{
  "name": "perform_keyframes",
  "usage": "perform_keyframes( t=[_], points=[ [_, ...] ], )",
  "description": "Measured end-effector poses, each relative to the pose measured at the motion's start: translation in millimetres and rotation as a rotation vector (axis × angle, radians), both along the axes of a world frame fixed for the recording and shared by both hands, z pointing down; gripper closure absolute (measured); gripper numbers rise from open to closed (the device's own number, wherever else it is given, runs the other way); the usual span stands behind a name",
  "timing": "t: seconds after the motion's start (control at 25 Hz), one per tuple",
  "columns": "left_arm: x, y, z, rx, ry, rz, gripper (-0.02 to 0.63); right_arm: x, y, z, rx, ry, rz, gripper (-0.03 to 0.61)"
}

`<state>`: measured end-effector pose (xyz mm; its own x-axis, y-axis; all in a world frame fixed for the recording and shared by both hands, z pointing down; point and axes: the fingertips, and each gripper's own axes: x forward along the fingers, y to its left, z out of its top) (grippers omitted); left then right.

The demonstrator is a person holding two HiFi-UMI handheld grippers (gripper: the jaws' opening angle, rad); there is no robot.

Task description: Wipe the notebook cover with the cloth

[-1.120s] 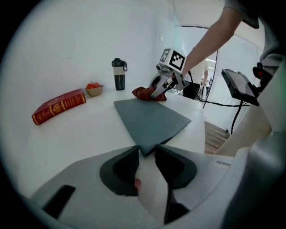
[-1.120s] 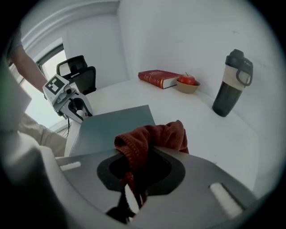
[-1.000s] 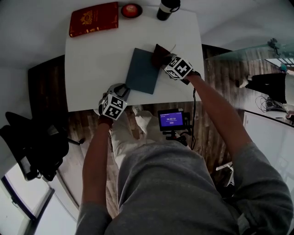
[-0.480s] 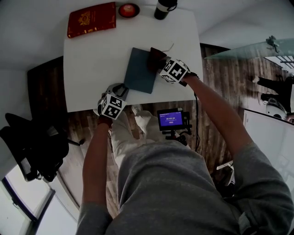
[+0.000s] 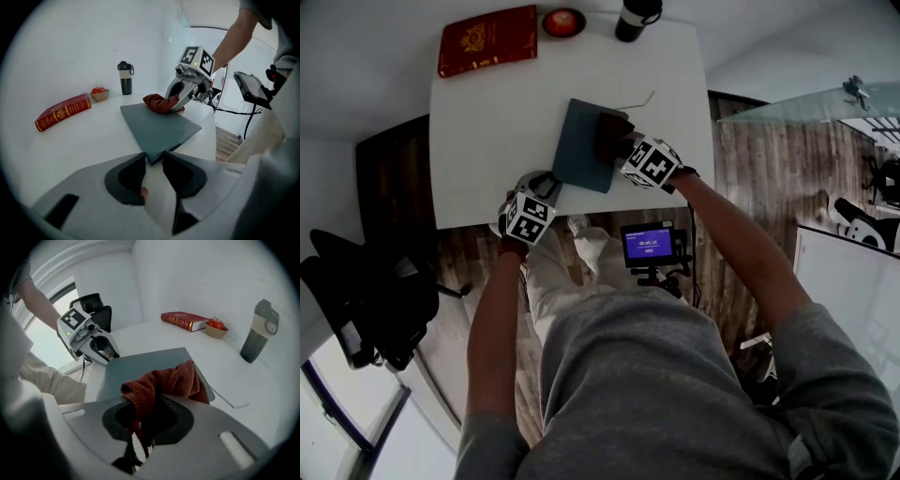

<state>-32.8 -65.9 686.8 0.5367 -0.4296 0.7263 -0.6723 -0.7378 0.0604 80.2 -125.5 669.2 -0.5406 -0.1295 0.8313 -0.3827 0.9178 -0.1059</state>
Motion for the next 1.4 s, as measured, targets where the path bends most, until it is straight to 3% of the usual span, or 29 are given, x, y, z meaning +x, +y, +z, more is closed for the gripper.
perform_keyframes(
  t=[1.4],
  points=[
    [-2.4, -1.8, 2.5, -0.018, 0.006, 0.003, 0.494, -29.4, 92.0, -1.3, -0.142, -0.081, -0.248, 0.529]
  ],
)
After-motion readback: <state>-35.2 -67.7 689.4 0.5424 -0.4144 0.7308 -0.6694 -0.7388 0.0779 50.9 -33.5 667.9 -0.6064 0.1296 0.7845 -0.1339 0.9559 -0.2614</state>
